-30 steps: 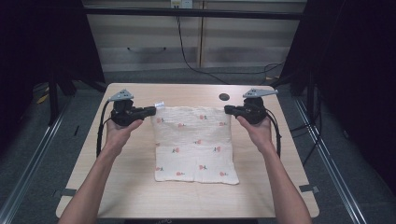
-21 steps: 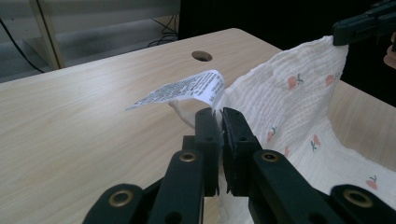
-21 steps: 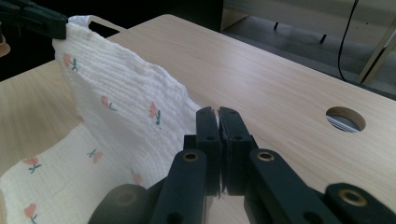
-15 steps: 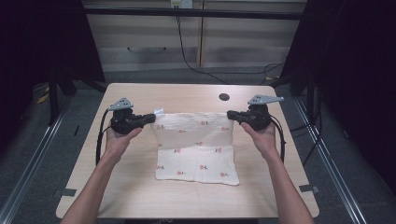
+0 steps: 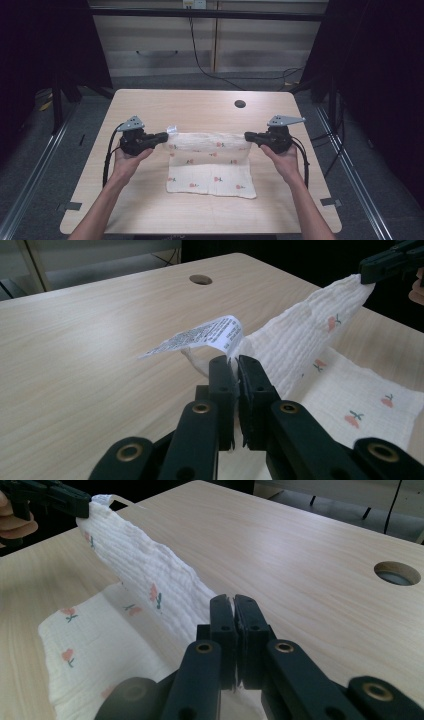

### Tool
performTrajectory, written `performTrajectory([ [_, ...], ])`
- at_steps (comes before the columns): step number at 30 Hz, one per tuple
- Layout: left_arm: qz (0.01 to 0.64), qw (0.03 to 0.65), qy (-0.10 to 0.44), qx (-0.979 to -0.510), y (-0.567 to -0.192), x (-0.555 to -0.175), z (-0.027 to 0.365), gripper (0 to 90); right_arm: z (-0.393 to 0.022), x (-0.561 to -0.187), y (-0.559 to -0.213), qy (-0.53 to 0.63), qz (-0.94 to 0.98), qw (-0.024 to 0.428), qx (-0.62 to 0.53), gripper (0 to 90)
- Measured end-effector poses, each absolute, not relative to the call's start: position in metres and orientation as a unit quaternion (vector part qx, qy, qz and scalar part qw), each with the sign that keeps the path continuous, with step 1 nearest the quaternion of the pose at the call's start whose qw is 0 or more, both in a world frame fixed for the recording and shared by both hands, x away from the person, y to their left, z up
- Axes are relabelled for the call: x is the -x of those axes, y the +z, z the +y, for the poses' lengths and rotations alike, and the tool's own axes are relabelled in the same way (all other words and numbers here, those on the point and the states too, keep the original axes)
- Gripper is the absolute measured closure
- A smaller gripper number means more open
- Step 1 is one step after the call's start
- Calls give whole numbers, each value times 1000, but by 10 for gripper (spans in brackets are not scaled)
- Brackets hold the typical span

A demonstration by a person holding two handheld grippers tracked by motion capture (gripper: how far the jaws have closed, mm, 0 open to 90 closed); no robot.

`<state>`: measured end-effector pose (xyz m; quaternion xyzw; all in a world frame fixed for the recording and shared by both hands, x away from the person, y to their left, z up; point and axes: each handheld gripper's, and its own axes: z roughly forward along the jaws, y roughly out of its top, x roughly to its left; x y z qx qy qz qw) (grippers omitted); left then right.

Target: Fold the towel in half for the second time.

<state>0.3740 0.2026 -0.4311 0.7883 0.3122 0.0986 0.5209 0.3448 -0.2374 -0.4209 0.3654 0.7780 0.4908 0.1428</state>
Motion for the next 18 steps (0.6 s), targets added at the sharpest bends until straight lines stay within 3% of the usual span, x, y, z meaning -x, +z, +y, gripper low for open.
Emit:
performTrajectory([
  [18,306,507,88,-801,-441,-344,208,858,-236,-306,-432,483,792,129,-350,879],
])
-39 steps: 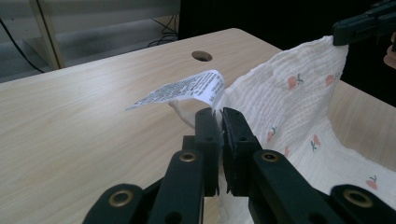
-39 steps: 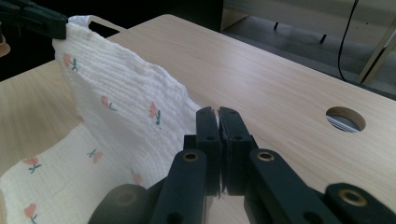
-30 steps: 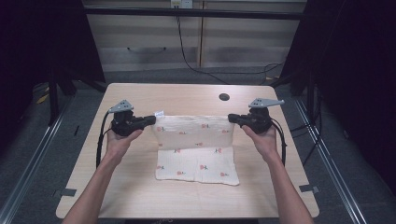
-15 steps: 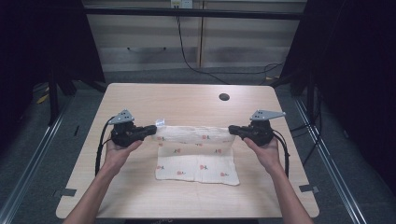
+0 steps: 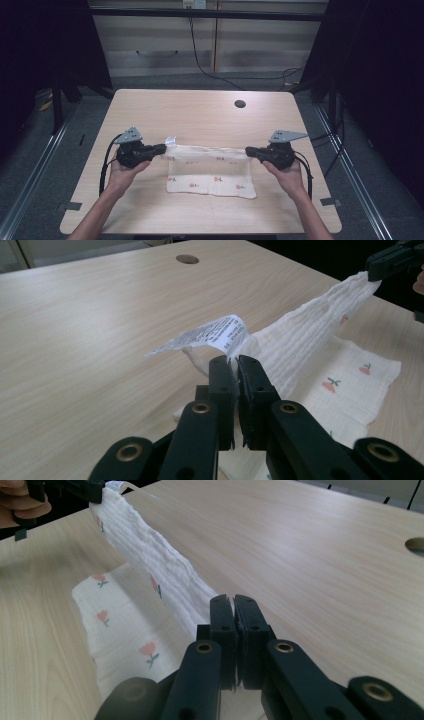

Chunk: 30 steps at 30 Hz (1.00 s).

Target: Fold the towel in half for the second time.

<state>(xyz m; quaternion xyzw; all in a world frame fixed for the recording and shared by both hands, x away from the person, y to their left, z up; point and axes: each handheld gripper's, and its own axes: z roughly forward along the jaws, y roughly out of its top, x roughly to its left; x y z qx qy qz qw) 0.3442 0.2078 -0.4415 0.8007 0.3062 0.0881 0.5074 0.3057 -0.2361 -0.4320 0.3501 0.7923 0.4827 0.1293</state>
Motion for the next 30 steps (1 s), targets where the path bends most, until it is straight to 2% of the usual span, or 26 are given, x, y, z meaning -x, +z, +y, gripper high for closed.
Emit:
performTrajectory([
  [11,289,503,75,-811,-448,-325,205,857,-239,-285,-439,475,798,122,-349,880],
  [30,275,449,46,-849,-486,-305,202,856,-232,-264,-481,429,823,79,-364,876],
])
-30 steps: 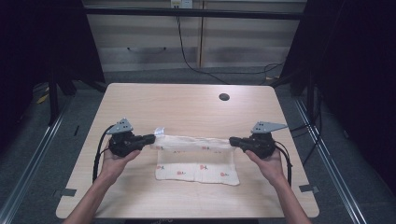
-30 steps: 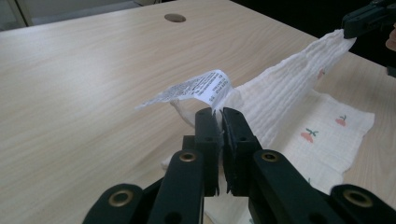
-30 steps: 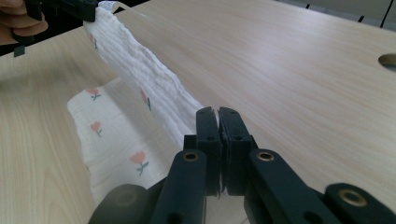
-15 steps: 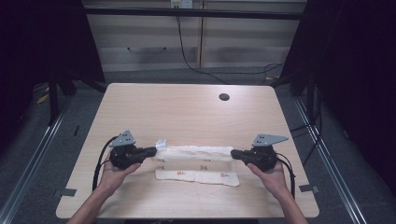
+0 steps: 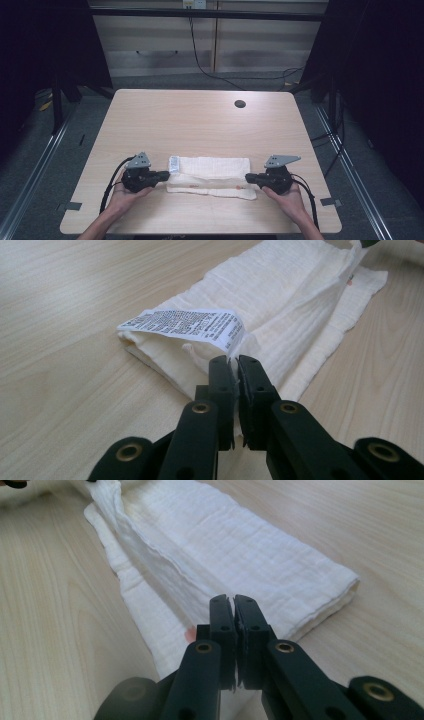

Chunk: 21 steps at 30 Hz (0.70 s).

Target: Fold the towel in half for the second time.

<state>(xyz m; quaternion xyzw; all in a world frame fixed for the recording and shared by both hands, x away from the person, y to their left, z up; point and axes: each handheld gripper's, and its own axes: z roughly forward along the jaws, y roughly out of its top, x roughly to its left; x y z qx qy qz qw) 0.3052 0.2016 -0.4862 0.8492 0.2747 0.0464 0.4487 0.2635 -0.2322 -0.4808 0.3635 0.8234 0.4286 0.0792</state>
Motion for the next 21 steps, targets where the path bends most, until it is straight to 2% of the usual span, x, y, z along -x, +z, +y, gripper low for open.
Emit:
performTrajectory([
  [13,261,430,44,-863,-497,-292,198,847,-231,-252,-489,420,829,65,-364,819],
  [21,254,429,36,-866,-496,-281,204,780,-228,-246,-489,410,835,61,-363,739],
])
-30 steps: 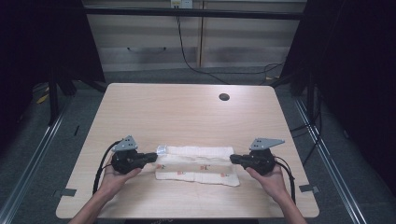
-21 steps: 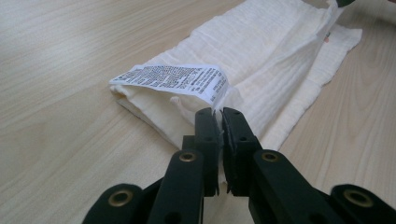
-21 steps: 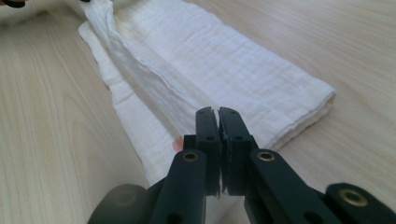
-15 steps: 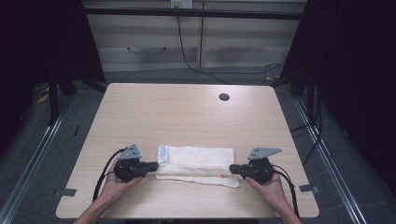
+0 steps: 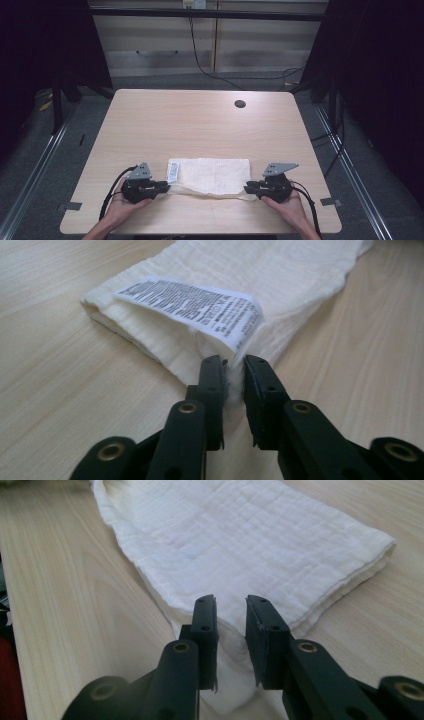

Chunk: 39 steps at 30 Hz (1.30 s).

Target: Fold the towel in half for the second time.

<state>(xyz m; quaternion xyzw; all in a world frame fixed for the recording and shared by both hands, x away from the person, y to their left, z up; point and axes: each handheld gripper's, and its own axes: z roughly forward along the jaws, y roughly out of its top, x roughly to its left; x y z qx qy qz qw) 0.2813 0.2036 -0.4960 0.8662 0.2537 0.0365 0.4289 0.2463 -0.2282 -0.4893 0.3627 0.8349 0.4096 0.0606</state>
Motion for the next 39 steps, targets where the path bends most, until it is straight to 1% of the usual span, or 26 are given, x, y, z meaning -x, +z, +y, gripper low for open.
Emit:
performTrajectory([
  [5,252,443,37,-860,-490,-275,208,744,-230,-243,-486,416,830,63,-365,701],
  [9,261,466,36,-844,-483,-273,217,724,-232,-245,-482,424,825,67,-367,703],
  [13,267,474,44,-838,-479,-278,223,710,-233,-249,-479,429,822,70,-368,735],
  [16,274,484,51,-830,-474,-285,224,712,-232,-254,-478,431,821,72,-368,790],
  [22,290,502,65,-812,-462,-300,228,708,-222,-264,-483,424,827,64,-364,791],
  [26,293,486,65,-821,-463,-311,222,715,-214,-269,-484,422,830,62,-359,788],
  [32,297,451,49,-840,-484,-330,196,743,-218,-281,-478,428,823,74,-367,790],
  [36,294,431,44,-852,-496,-333,186,753,-224,-293,-473,435,814,85,-375,794],
  [39,297,425,45,-854,-501,-333,186,757,-228,-306,-471,435,808,93,-386,792],
])
